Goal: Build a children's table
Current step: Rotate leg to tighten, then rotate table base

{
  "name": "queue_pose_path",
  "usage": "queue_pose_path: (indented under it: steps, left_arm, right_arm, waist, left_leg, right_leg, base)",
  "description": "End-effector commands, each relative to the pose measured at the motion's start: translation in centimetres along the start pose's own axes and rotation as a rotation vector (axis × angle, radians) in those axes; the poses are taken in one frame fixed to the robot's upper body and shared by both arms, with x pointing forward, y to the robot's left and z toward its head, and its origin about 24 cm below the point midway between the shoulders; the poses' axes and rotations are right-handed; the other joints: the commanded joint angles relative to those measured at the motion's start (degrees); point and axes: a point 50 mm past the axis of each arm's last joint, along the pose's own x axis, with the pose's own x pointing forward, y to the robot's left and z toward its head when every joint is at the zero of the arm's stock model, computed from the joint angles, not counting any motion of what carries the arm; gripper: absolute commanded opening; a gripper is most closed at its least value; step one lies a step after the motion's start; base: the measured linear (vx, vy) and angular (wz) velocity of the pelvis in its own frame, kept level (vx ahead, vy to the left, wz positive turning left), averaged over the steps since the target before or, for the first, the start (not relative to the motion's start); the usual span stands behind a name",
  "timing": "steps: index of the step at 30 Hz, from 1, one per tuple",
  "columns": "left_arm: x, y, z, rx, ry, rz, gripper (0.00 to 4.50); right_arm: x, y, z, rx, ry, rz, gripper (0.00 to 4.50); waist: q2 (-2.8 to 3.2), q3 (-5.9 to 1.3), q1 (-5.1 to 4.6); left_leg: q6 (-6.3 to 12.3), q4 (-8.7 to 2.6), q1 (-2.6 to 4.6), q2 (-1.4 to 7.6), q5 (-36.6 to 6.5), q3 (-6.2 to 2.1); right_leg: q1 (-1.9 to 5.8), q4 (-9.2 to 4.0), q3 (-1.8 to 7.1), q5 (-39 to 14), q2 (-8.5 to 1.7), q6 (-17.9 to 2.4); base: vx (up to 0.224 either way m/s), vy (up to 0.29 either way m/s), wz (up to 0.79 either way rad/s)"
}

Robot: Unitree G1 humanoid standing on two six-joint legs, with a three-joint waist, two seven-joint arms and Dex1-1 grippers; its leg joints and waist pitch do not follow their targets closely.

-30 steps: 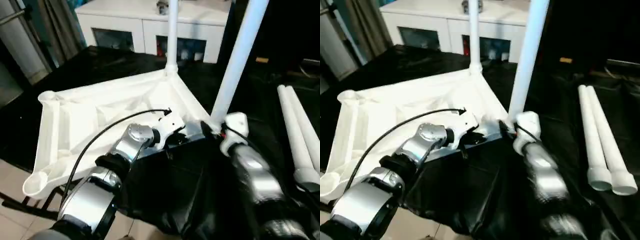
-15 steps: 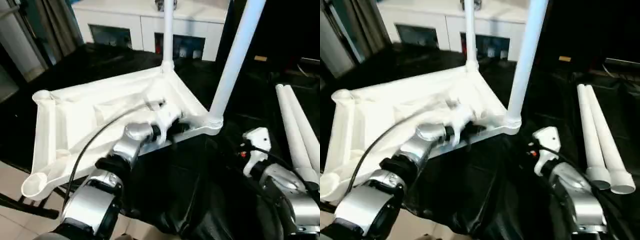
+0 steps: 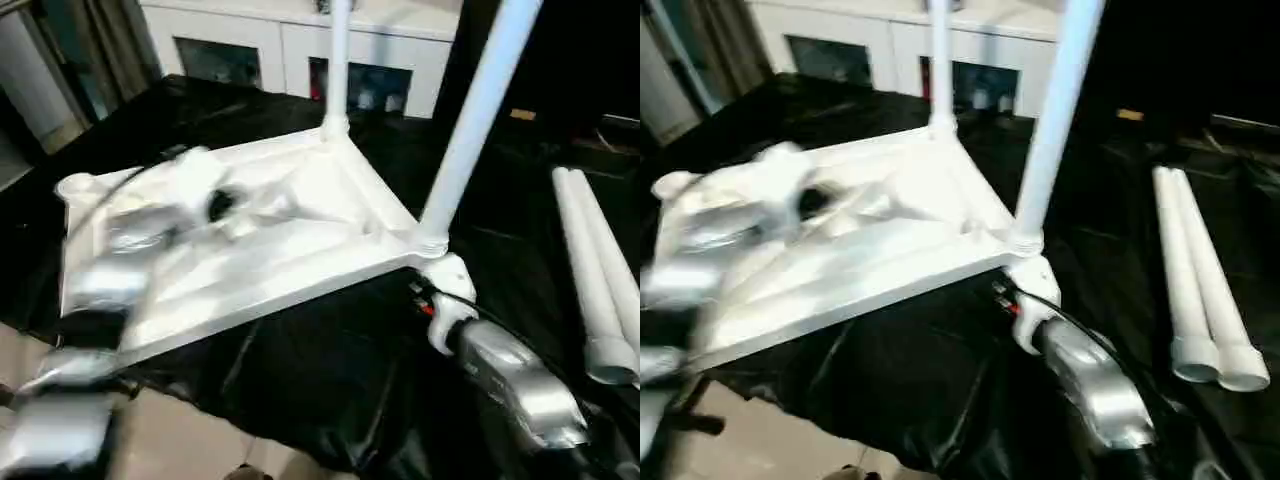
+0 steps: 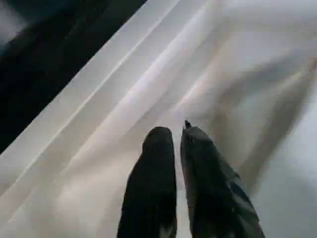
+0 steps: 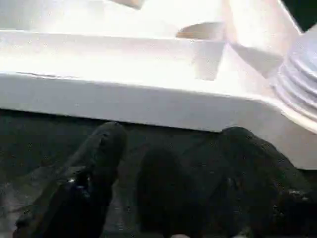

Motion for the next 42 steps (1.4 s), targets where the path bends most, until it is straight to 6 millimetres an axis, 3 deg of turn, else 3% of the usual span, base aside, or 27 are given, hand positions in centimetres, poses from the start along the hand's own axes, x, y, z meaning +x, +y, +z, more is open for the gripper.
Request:
queue_pose_path:
  steps: [1,6,8,10,15,16,18,19,21,22,23,28,36,40,42]
  left_arm:
    - [-0.4,0.2,-0.3,0.016,0.046,0.024,0.11]
    - [-0.3,0.0,-2.2,0.04,0.125,0.055,0.0]
    - [0.0,-0.9,-2.6,0.031,0.13,0.019,0.0]
    - [0.5,-1.9,-2.6,-0.012,0.111,-0.039,0.0]
    - [1.8,-3.3,-2.9,0.005,0.15,-0.141,0.0]
    - [1.9,-3.3,-3.1,0.015,0.173,-0.157,0.0]
    - [1.9,-3.4,-3.4,0.029,0.198,-0.169,0.0]
    - [1.7,-3.6,-4.2,0.064,0.273,-0.226,0.0]
    - [1.6,-3.7,-4.4,0.063,0.298,-0.253,0.0]
    - [1.6,-4.1,-4.3,0.05,0.302,-0.304,0.0]
    - [1.6,-4.1,-4.3,0.047,0.3,-0.313,0.0]
    - [1.5,-6.4,-2.9,-0.036,0.241,-0.559,0.0]
    - [2.1,-10.9,0.2,-0.066,0.093,-0.8,0.0]
    - [2.9,-12.9,1.8,-0.063,0.031,-0.834,0.0]
    - [3.7,-13.8,2.8,-0.046,-0.007,-0.808,0.0]
  right_arm:
    - [0.4,-0.2,0.2,0.001,0.011,-0.018,3.1]
    - [1.1,-0.5,0.2,0.008,0.029,-0.039,2.65]
    - [1.4,-0.5,0.4,0.005,0.027,-0.044,2.58]
    - [1.6,-0.4,0.5,0.008,0.024,-0.041,2.24]
    - [2.1,-0.6,0.5,0.009,0.038,-0.056,1.96]
    - [2.2,-0.6,0.5,0.009,0.039,-0.057,1.81]
    - [2.3,-0.6,0.5,0.01,0.043,-0.062,1.73]
    - [2.7,-0.9,0.5,0.023,0.063,-0.077,1.62]
    - [2.8,-0.9,0.5,0.03,0.072,-0.081,1.41]
    - [3.1,-1.1,0.6,0.031,0.076,-0.083,1.35]
    - [3.1,-1.2,0.6,0.03,0.076,-0.083,1.31]
    - [3.9,-1.5,1.2,-0.013,0.045,-0.078,0.84]
    - [4.3,-1.7,1.8,-0.034,0.033,-0.07,0.15]
    - [4.2,-1.8,1.8,-0.039,0.026,-0.069,0.02]
    - [3.9,-1.9,1.8,-0.04,0.023,-0.075,0.02]
  waist:
    - [0.59,-3.74,0.06]
    - [0.39,-3.54,0.47]
    - [-0.1,-3.7,0.45]
    - [0.07,-3.79,0.54]
    - [0.15,-3.85,0.57]
    - [0.7,-3.79,0.64]
    - [0.45,-3.8,0.51]
    - [1.13,-3.89,0.5]
    - [0.72,-3.98,0.15]
    - [1.23,-3.97,0.05]
    - [1.08,-4.0,-0.02]
    - [0.77,-4.02,0.11]
    - [0.73,-4.08,0.27]
    - [0.95,-4.19,0.14]
    - [0.62,-4.21,0.1]
  left_leg:
    - [0.16,-3.69,1.45,1.17,-7.69,0.25]
    - [-1.7,-4.05,1.28,1.03,-11.84,0.04]
    - [-1.97,-4.03,0.96,0.92,-11.01,-0.15]
    - [-1.81,-3.86,0.85,0.88,-10.17,-0.14]
    - [-1.88,-3.73,0.9,0.58,-10.61,-0.11]
    - [-2.19,-3.79,0.93,0.61,-11.43,-0.26]
    - [-2.31,-3.8,0.95,0.63,-12.11,-0.25]
    - [-2.49,-3.77,0.94,0.67,-11.75,-0.39]
    - [-2.66,-3.76,0.94,0.62,-11.38,-0.38]
    - [-2.67,-3.66,0.88,0.63,-10.81,-0.35]
    - [-2.67,-3.64,0.93,0.61,-10.83,-0.3]
    - [-2.36,-3.55,0.92,0.63,-10.21,-0.09]
    - [-1.78,-3.51,0.87,0.76,-10.1,-0.05]
    - [-1.13,-3.25,0.79,0.63,-8.98,0.07]
    - [-0.78,-3.19,0.62,0.55,-8.4,0.08]
  right_leg:
    - [2.62,-2.87,2.53,-4.69,-2.87,-12.13]
    - [2.87,-3.14,2.78,-8.66,-3.18,-11.04]
    - [3.18,-2.98,2.75,-7.89,-3.28,-10.47]
    - [3.18,-2.83,2.79,-6.86,-3.31,-10.64]
    - [3.14,-2.95,2.75,-7.15,-3.19,-10.79]
    - [3.15,-2.96,2.79,-8.07,-3.3,-10.6]
    - [3.18,-3.14,2.79,-8.44,-3.25,-10.32]
    - [3.2,-2.95,2.78,-7.55,-3.3,-10.51]
    - [3.34,-2.78,2.71,-6.64,-3.18,-11.19]
    - [3.32,-2.6,2.76,-5.48,-3.23,-11.93]
    - [3.33,-2.68,2.73,-5.2,-3.21,-12.17]
    - [3.46,-2.41,2.71,-3.73,-3.27,-13.97]
    - [3.7,-2.42,2.71,-4.0,-3.34,-14.12]
    - [3.78,-2.41,2.69,-2.42,-3.2,-14.3]
    - [4.02,-2.41,2.64,-1.68,-3.09,-14.29]
  base:
    - [0.0,0.0,0.0]
    - [0.0,0.0,0.0]
    - [0.0,0.0,0.0]
    - [0.0,0.0,0.0]
    - [0.0,0.0,0.0]
    - [0.0,0.0,0.0]
    - [0.0,0.0,0.0]
    - [0.0,0.0,0.0]
    - [0.0,0.0,0.0]
    - [0.0,0.0,0.0]
    - [0.0,0.0,0.0]
    - [0.0,0.0,0.0]
    - [0.0,0.0,0.0]
    - [0.0,0.0,0.0]
    - [0.0,0.0,0.0]
